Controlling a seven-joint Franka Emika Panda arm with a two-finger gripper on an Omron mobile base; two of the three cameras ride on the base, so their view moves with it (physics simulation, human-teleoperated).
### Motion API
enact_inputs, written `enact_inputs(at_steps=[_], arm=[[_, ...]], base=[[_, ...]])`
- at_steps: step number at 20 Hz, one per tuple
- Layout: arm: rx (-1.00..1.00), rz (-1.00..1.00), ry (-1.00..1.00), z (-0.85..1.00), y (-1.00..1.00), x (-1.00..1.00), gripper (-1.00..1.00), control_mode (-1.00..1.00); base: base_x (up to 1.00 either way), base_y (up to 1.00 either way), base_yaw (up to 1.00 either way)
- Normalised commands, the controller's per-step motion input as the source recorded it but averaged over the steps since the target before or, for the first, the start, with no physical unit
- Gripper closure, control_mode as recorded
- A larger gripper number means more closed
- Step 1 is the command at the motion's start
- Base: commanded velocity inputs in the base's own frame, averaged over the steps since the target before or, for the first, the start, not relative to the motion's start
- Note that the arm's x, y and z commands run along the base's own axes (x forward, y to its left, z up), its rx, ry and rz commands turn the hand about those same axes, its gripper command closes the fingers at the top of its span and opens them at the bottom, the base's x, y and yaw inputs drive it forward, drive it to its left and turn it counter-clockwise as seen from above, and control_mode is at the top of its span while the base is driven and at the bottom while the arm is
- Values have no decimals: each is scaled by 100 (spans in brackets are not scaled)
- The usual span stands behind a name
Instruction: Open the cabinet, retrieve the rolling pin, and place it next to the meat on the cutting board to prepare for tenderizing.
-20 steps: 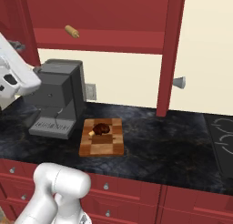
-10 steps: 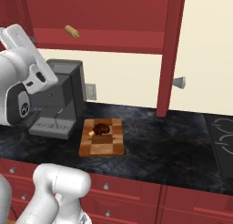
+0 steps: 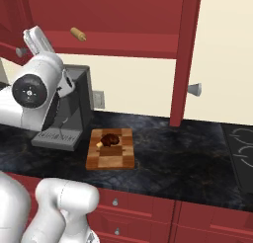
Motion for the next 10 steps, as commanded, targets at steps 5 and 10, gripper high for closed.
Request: enact_inputs(at_steps=[5, 10], arm=[[9, 23, 0, -3, 0, 59, -100, -100], [3, 20, 0, 0, 5, 63, -100, -100]], base=[[0, 0, 0], [0, 0, 0]])
